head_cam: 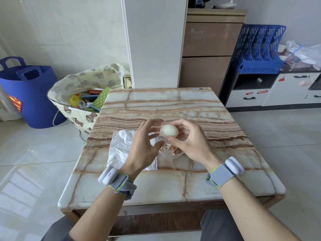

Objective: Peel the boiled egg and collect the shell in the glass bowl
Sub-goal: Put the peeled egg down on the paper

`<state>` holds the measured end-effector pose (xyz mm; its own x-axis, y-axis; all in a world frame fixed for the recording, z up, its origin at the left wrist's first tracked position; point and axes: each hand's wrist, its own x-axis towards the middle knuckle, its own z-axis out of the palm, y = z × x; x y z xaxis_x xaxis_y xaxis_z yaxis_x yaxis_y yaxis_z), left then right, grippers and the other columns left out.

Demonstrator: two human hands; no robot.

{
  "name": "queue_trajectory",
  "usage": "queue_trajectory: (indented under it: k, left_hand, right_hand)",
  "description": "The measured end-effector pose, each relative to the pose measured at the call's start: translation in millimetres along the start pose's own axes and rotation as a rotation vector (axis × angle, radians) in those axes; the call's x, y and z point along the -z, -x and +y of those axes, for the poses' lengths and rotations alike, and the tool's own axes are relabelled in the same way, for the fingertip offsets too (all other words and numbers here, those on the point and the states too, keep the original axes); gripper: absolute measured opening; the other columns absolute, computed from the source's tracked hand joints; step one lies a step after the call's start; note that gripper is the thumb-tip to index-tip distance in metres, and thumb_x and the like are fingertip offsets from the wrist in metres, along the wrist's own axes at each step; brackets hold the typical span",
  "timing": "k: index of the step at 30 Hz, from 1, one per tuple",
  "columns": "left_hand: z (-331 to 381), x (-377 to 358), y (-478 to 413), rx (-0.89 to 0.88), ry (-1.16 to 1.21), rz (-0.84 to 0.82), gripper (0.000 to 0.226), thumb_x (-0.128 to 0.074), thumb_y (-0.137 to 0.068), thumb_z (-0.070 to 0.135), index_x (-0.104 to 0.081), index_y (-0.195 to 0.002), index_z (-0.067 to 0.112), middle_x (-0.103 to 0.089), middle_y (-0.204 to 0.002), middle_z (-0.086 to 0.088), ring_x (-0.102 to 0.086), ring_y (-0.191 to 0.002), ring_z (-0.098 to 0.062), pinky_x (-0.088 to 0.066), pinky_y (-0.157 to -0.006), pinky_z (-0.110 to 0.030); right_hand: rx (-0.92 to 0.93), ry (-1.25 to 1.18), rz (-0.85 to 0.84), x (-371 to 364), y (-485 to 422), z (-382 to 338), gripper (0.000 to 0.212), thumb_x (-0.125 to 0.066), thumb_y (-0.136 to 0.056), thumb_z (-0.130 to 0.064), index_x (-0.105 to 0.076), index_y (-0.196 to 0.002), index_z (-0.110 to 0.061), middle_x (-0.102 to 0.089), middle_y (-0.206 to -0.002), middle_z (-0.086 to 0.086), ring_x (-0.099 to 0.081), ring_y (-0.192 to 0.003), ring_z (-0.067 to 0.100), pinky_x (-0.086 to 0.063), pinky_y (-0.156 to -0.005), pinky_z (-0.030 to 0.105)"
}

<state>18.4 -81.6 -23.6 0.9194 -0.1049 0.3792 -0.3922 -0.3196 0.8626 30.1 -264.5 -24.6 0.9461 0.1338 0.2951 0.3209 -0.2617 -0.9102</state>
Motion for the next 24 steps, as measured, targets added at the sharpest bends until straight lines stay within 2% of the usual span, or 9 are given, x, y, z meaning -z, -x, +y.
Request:
queue_trajectory:
  k: [2,6,10,15,19,24]
  left_hand:
    - [-4,2,-1,0.037,-0.01,0.018,0.038,-0.066,-0.091,-0.005,-0.062,-0.122,0.018,-0.067,-0.12,0.003,-0.068,-0.107,-0.01,-0.058,-0.094,-0.029]
    - [-7,3,-1,0.147,0.117,0.054,0.019,-0.053,-0.106,0.014,-0.064,-0.12,0.017,-0.073,-0.11,-0.002,-0.072,-0.095,-0.008,-0.057,-0.079,-0.023]
    - [-3,4,-2,0.205,0.235,0.043,0.024,-0.048,-0.109,0.025,-0.065,-0.117,0.01,-0.074,-0.102,-0.008,-0.072,-0.085,-0.01,-0.054,-0.07,-0.021]
    - [0,5,-2,0.167,0.266,0.054,0.019,-0.055,-0.106,0.027,-0.064,-0.103,0.011,-0.074,-0.099,-0.01,-0.073,-0.085,-0.014,-0.055,-0.069,-0.022]
    - [2,3,-1,0.136,0.272,0.07,0.015,-0.059,-0.104,0.023,-0.068,-0.095,0.017,-0.076,-0.098,-0.004,-0.074,-0.088,-0.014,-0.057,-0.071,-0.024]
    - [5,1,-2,0.11,0.269,0.101,0.012,-0.064,-0.101,0.019,-0.072,-0.093,0.018,-0.078,-0.099,0.004,-0.075,-0.09,-0.017,-0.058,-0.073,-0.025]
  right_hand:
    - [0.016,-0.006,0.002,1,0,0,0.038,-0.088,-0.08,-0.005,-0.07,-0.111,-0.017,-0.076,-0.104,0.001,-0.072,-0.094,0.022,-0.06,-0.084,0.036]
    - [0.054,0.011,-0.005,1,-1,-2,0.042,-0.087,-0.078,0.0,-0.068,-0.112,-0.015,-0.074,-0.109,0.001,-0.071,-0.101,0.019,-0.056,-0.092,0.031]
    - [0.073,0.004,-0.005,-1,-1,-5,0.041,-0.086,-0.079,0.001,-0.064,-0.108,-0.019,-0.073,-0.107,-0.003,-0.071,-0.1,0.017,-0.056,-0.089,0.026]
    - [0.077,-0.024,-0.001,-2,0,-5,0.042,-0.082,-0.081,0.005,-0.061,-0.106,-0.02,-0.071,-0.107,-0.002,-0.071,-0.104,0.016,-0.058,-0.089,0.03]
    - [0.039,-0.074,0.021,-2,2,-2,0.044,-0.083,-0.08,0.008,-0.06,-0.106,-0.019,-0.07,-0.108,0.0,-0.071,-0.107,0.019,-0.062,-0.092,0.043]
    - [0.051,0.014,0.063,0,2,-2,0.044,-0.092,-0.075,-0.004,-0.06,-0.104,-0.016,-0.076,-0.102,-0.004,-0.074,-0.098,0.014,-0.059,-0.089,0.035]
